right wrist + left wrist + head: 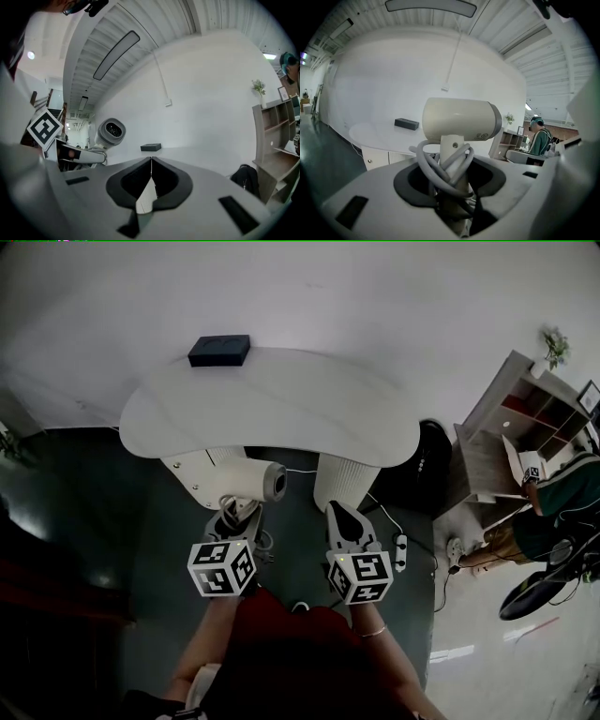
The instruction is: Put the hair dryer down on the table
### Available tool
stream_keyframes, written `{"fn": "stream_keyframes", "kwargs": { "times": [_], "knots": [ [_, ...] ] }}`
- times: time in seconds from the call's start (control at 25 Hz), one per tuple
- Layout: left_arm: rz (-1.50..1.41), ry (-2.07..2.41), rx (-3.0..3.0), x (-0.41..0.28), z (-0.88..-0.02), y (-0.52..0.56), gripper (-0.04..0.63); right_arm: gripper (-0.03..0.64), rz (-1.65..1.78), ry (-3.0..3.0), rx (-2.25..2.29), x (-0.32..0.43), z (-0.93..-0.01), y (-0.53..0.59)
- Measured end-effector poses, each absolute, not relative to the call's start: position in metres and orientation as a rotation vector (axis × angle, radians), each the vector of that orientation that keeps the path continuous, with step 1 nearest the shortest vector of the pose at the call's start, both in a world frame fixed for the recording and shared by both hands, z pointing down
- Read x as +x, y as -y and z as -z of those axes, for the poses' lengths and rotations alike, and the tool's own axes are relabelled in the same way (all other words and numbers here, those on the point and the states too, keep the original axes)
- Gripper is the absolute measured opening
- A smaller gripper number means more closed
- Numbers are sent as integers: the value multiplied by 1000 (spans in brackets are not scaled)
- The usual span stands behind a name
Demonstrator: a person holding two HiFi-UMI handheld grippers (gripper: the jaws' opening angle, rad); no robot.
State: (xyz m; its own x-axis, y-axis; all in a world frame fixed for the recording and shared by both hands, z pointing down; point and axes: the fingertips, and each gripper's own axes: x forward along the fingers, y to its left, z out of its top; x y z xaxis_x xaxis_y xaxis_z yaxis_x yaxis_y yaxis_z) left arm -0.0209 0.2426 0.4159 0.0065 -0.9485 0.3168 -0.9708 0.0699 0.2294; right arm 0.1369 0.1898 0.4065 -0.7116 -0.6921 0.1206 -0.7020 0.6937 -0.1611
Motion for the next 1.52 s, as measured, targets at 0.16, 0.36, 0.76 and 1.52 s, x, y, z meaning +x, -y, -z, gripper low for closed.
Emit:
{"fn": "stream_keyframes", "kwargs": {
  "times": [0.16,0.36,0.76,1.52],
  "knots": [
    [-81,1982,1891,-28,-418,-242,206,15,-306,2852,1163,134,-409,-188],
    [-102,1974,1865,-39,-423,-231,206,15,-331,2847,1160,124,-409,-175],
    [-106,1933,1869,-82,-439,-152,206,15,-378,2802,1206,87,-425,-107],
    [-215,1788,1968,-175,-448,31,206,15,-431,2675,1365,-7,-438,53]
  ]
}}
